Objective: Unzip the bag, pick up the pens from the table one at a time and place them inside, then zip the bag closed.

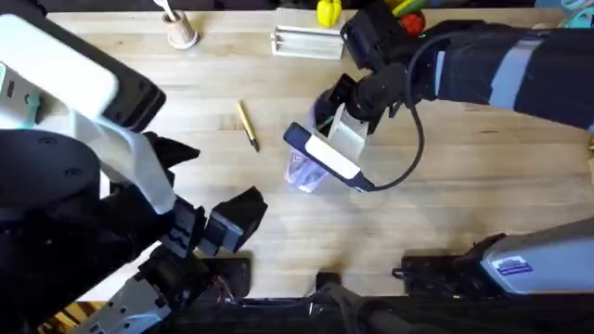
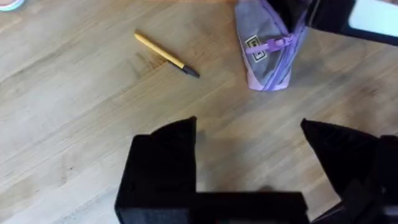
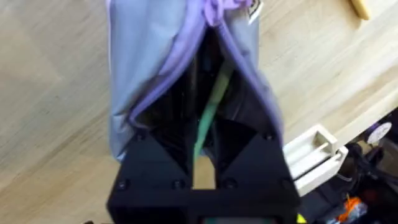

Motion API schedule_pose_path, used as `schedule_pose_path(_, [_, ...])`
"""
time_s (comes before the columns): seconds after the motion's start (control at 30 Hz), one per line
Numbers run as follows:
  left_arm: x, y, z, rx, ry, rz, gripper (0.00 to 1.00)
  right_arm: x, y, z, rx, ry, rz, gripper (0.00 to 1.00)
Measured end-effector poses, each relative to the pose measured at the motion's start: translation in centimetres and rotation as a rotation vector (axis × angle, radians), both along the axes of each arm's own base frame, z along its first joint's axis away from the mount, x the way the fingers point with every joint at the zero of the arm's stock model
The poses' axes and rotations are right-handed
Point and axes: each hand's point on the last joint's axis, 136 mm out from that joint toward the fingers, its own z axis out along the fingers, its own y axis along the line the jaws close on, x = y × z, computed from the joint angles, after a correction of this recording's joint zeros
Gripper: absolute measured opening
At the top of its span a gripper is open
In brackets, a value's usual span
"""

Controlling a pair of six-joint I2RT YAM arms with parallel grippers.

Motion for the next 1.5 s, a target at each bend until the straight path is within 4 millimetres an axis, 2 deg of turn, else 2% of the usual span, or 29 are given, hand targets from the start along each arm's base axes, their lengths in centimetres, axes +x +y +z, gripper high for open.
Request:
schedule_pose_path(0.17, [0.0,0.0,0.0,0.000,0.000,0.000,0.993,-0.4,1.4,0.6,0.039,0.002,0.044,0.868])
schedule_pose_path(0.2, [0.0,0.0,0.0,0.000,0.000,0.000,0.993,-0.3,1.7,0.9,0.049,-0.003,0.052,0.965])
schedule_pose_path(0.23, [0.0,0.0,0.0,0.000,0.000,0.000,0.993,-0.3,1.8,1.0,0.052,-0.004,0.054,0.988])
schedule_pose_path(0.5, [0.1,0.2,0.0,0.006,-0.006,0.010,0.993,-0.3,1.9,1.0,0.067,0.010,0.016,0.997])
schedule_pose_path(0.73, [0.5,0.7,0.1,0.024,-0.022,0.037,0.993,-0.7,2.0,2.0,0.158,0.102,-0.140,0.997])
schedule_pose_path(0.87, [1.0,1.3,0.3,0.045,-0.047,0.072,0.993,-0.1,2.0,5.1,0.286,0.143,-0.283,0.997])
schedule_pose_path(1.03, [2.2,2.2,1.4,0.047,-0.113,0.155,0.993,0.7,1.3,11.2,0.453,0.103,-0.409,0.998])
schedule_pose_path(1.13, [2.7,3.3,1.7,0.045,-0.132,0.240,0.993,0.6,0.6,13.8,0.527,0.087,-0.468,0.997])
schedule_pose_path(1.33, [4.1,4.8,1.5,0.005,-0.105,0.461,0.993,0.4,-0.8,16.7,0.653,0.133,-0.652,0.998])
schedule_pose_path(1.5, [6.0,4.7,0.2,0.028,-0.057,0.615,0.993,0.3,-1.9,18.4,0.780,0.234,-0.871,0.998])
